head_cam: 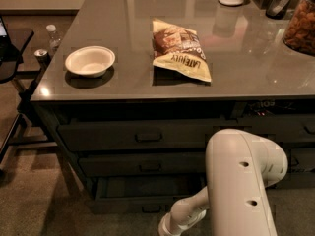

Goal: Open bottom drawer

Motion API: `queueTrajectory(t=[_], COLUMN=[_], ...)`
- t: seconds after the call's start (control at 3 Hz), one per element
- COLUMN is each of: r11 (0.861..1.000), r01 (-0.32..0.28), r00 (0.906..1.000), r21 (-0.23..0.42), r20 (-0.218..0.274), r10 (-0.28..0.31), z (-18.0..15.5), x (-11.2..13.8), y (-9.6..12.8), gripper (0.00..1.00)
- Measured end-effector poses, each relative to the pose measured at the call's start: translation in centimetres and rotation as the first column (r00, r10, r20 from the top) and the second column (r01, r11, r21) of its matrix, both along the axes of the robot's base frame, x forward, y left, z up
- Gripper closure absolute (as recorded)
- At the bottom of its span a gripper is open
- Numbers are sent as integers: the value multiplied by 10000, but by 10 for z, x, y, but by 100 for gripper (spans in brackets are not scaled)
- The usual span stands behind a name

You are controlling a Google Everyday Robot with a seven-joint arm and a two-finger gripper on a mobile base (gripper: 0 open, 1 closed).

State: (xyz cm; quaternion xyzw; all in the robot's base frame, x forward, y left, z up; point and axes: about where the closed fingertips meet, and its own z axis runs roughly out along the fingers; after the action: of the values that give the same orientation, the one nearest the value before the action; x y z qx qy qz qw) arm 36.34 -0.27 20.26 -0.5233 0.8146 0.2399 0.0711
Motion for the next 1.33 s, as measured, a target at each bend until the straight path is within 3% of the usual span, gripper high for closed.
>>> queueTrajectory(t=[0.33, 0.67, 1.0, 1.33], r11=[9996, 9964, 9925, 9890], r01=[-276, -850, -1209, -1450], r00=[9991, 9943, 9903, 9849], r21=[-3, 68, 156, -278], r20=[330, 645, 712, 914], r10=[276, 844, 1195, 1470], z=[2, 4, -1, -9], x=[5, 13, 17, 37], y=[13, 41, 60, 65], gripper=[0, 0, 0, 0])
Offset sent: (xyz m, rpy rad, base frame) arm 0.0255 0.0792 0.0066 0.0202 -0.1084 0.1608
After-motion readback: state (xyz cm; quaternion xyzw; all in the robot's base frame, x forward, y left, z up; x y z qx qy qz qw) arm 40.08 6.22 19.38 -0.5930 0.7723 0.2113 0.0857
